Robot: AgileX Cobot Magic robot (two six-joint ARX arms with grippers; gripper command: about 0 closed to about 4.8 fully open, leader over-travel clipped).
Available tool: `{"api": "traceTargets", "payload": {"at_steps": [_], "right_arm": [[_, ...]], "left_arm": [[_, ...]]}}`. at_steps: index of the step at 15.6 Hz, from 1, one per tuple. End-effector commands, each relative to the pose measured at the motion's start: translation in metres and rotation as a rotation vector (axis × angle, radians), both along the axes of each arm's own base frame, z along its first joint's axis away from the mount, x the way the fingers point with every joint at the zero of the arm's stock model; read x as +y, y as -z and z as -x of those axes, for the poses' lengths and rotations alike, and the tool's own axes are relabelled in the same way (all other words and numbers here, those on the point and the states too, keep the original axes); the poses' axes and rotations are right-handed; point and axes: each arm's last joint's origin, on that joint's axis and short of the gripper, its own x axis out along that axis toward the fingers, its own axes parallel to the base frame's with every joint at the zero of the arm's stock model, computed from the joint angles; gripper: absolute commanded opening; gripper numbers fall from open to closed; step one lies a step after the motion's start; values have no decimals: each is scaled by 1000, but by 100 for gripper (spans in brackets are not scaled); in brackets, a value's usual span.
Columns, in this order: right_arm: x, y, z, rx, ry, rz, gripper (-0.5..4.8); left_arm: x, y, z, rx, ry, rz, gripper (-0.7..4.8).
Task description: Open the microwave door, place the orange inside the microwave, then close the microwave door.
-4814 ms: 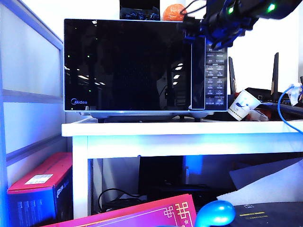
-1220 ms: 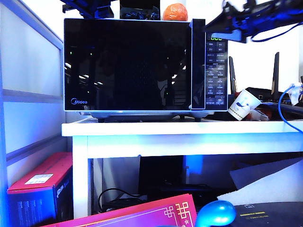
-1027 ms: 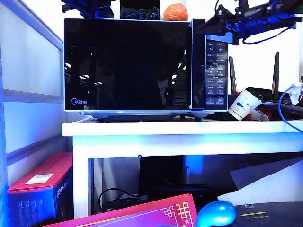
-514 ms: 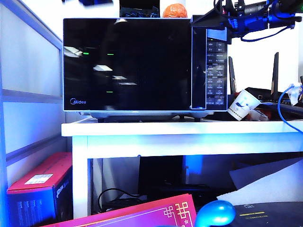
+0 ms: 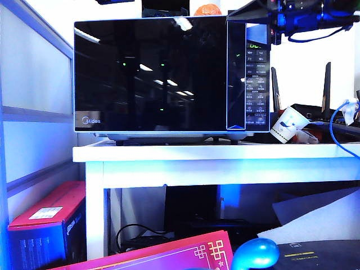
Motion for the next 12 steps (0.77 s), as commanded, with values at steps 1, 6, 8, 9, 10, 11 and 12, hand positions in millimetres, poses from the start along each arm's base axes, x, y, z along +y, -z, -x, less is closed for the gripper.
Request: {"api": "traceTargets", "payload": {"at_steps": [1, 6, 8, 9, 10, 11, 12], "right_arm": [[1, -21, 10, -82, -51, -6, 301], [3, -23, 12, -81, -78, -5, 301], [3, -24, 13, -71, -88, -7, 301], [3, -24, 14, -72, -91, -7, 301], [3, -24, 14, -72, -96, -7, 300], [3, -24, 15, -64, -114, -6, 300], [3, -24, 15, -65, -128, -4, 300]], "left_arm": [[-3, 7, -6, 5, -2, -5, -4], [-6, 24, -17, 58, -1, -24, -4], [-8, 30, -20, 85, 3, -34, -4], [-8, 28, -20, 60, 3, -24, -4], [-8, 23, -18, 31, 12, -7, -4], [-9, 14, -15, -14, 33, 43, -4], [-9, 9, -13, -51, 44, 68, -4]]}}
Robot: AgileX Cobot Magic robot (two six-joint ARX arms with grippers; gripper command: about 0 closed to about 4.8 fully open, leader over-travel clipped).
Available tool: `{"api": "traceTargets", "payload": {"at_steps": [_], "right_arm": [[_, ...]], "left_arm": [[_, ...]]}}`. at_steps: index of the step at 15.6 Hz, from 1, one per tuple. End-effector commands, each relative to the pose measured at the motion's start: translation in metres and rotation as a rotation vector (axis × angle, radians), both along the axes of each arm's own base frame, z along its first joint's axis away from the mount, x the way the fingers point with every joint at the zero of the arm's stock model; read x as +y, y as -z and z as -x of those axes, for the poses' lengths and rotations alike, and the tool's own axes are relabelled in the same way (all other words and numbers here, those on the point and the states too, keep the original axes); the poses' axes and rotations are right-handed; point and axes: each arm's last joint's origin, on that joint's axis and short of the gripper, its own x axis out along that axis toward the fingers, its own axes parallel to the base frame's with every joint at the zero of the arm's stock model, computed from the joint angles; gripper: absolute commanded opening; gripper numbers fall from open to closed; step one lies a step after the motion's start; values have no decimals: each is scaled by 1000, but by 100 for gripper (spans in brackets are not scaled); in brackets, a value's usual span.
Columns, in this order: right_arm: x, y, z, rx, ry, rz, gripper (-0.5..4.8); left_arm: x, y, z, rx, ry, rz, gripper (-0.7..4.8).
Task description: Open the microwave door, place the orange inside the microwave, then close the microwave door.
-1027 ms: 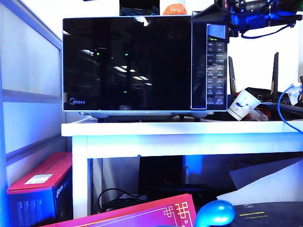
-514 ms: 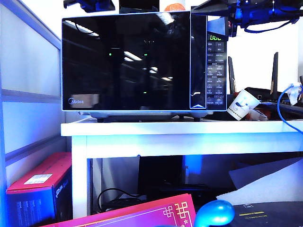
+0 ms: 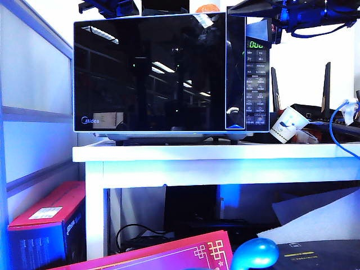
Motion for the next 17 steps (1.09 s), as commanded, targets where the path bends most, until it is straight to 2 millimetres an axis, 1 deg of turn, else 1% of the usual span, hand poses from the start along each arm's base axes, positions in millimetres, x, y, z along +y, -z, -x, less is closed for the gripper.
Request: {"api": "traceTargets", "payload": {"at_steps": [1, 6, 9, 11, 12, 13, 14, 15, 17], "right_arm": [[3, -20, 8, -119, -54, -2, 300], [3, -20, 9, -120, -77, 0, 300], [3, -20, 9, -119, -93, 1, 300], [3, -20, 9, -119, -96, 2, 272], [3, -20, 10, -120, -95, 1, 268], [3, -20, 10, -120, -95, 1, 290], [3, -20, 9, -120, -93, 1, 367], [3, -20, 9, -119, -88, 1, 430], [2, -21, 9, -119, -85, 0, 436]], "left_arm": [[0, -12, 4, -84, 33, 70, -4], [0, -17, 5, -147, 31, 97, -4], [-5, 5, -8, -53, 29, 66, -4], [-6, 17, -13, 14, 28, 43, -4], [-7, 20, -14, 35, 27, 35, -4], [-7, 21, -14, 49, 24, 31, -4], [-7, 21, -14, 49, 24, 31, -4], [-7, 21, -14, 49, 24, 31, -4], [-7, 22, -14, 55, 24, 29, -4]]}}
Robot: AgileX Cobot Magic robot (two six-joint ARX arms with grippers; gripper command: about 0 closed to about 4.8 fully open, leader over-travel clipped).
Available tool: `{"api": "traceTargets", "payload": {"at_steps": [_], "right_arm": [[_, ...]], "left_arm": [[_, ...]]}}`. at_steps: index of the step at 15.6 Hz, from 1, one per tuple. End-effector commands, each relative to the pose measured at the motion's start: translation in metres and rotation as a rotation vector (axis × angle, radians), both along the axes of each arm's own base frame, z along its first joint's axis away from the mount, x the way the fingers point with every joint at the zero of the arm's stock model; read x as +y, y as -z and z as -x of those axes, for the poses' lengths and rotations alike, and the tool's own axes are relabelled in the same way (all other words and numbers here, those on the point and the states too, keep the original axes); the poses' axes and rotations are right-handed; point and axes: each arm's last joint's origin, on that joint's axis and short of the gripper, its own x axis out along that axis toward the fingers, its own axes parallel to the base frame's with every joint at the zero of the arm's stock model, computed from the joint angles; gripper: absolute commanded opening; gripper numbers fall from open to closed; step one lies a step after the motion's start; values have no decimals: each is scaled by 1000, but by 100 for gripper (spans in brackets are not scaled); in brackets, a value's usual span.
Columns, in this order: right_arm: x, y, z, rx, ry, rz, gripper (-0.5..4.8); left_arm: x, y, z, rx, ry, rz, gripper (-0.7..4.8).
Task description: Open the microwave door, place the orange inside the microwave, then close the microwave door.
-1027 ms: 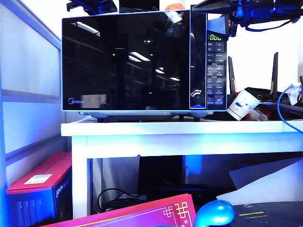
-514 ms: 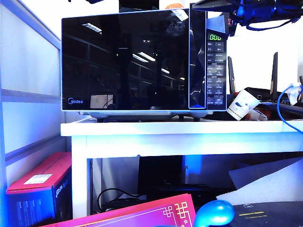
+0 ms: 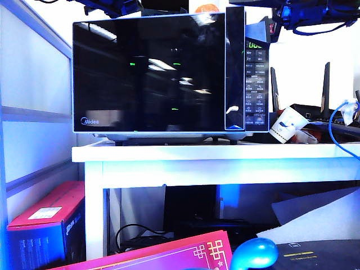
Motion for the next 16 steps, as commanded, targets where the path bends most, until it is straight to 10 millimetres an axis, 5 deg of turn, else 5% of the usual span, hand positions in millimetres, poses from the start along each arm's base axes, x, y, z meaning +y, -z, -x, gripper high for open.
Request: {"api": "traceTargets", "payload": {"at_steps": [1, 13, 16], "right_arm": [[-2, -20, 7, -129, -11, -4, 436], [-44, -23, 2, -157, 200, -4, 408], [-41, -26, -2, -215, 402, -18, 284]], "left_arm": [[-2, 17, -5, 99, 3, -28, -4], [-2, 17, -5, 105, 3, -31, -4], [-2, 17, -5, 106, 3, -31, -4]]}}
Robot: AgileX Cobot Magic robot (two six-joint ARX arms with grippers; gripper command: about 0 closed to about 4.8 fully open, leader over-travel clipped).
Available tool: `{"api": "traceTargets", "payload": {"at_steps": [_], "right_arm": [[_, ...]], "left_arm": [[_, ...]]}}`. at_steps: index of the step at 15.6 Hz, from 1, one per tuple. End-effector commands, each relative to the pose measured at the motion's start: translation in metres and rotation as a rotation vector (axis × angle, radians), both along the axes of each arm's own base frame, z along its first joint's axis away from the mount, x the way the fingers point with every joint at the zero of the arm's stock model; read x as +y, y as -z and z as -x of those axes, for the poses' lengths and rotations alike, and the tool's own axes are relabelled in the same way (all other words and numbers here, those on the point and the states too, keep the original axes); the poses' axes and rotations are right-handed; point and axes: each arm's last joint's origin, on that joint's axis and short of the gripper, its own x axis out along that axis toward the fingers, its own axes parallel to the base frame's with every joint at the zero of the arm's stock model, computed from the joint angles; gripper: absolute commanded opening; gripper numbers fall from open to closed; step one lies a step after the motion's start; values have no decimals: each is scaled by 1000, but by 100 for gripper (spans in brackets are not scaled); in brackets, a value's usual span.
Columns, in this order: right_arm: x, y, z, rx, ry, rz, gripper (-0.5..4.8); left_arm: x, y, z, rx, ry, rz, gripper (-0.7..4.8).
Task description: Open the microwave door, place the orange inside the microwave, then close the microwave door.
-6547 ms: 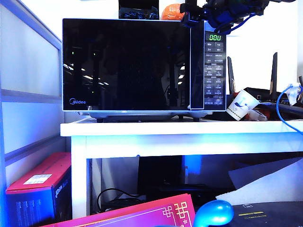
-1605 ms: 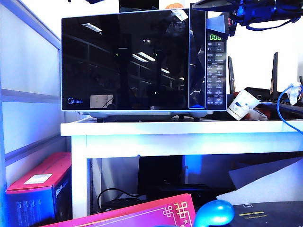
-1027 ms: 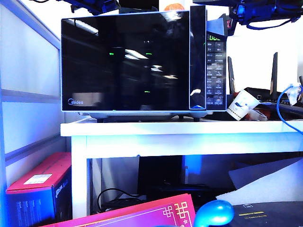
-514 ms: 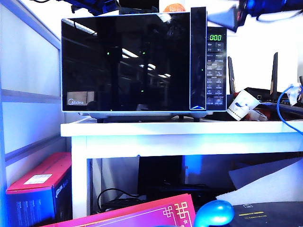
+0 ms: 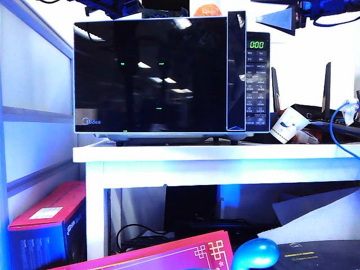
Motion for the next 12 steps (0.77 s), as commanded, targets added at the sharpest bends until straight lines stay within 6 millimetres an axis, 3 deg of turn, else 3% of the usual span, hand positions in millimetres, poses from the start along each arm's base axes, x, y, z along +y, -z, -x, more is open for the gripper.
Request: {"api": "traceTargets", "payload": {"at_steps": [1, 3, 9, 12], "right_arm": [[4, -8, -4, -97, 260, -17, 221], [8, -8, -6, -101, 356, -30, 147], [18, -1, -11, -81, 480, 2, 144], [20, 8, -18, -52, 615, 6, 143]], "left_arm": [[-2, 16, -5, 94, 1, -26, -4], [-2, 16, -5, 94, 1, -26, -4], [-2, 14, -4, 74, 6, -20, -4], [-2, -1, 1, -44, 77, 15, -4]]}}
